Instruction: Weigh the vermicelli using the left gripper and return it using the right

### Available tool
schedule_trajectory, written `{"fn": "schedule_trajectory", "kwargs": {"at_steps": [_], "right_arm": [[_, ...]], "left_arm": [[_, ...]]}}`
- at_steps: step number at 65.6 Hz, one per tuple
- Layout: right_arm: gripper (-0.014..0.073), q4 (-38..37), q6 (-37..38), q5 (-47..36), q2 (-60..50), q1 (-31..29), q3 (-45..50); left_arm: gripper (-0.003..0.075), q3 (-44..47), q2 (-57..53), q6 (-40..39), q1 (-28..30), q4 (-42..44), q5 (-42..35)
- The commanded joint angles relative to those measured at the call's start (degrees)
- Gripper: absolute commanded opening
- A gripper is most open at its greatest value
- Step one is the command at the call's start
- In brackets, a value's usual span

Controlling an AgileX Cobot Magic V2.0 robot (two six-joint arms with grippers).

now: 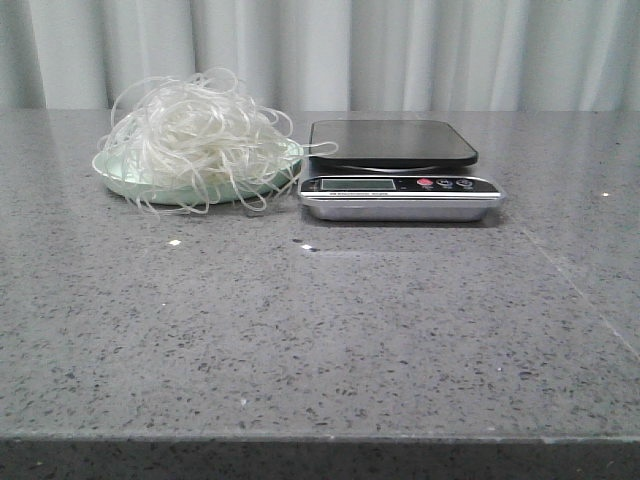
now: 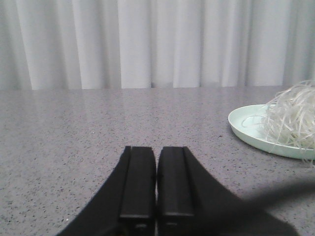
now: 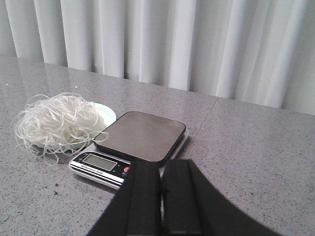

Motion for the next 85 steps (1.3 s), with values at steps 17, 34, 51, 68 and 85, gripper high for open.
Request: {"fn": "schedule_trajectory", "kwargs": {"at_steps": [17, 34, 51, 68, 85], "right_arm": [[0.0188, 0.31, -0.56, -4.88, 0.54, -0.43, -1.66], [0.0188, 0.31, -0.56, -4.88, 0.54, -0.43, -1.66], [0.0188, 0.31, -0.56, -4.88, 0.54, -0.43, -1.66], [0.0188, 0.31, -0.56, -4.88, 0.54, -0.43, -1.66], [0.0188, -0.89, -0.56, -6.02, -0.09, -4.66, -0.08]], "left_arm": [[0.0134, 0.47, -1.26, -1.16, -4.96, 0.94, -4.45], [0.0134, 0.47, -1.26, -1.16, -4.96, 0.94, -4.45], [0.0134, 0.47, -1.26, -1.16, -4.96, 0.94, -4.45], [0.0134, 0.47, -1.26, -1.16, -4.96, 0.94, -4.45], [0.0134, 0.47, -1.26, -1.16, -4.96, 0.94, -4.45]]}}
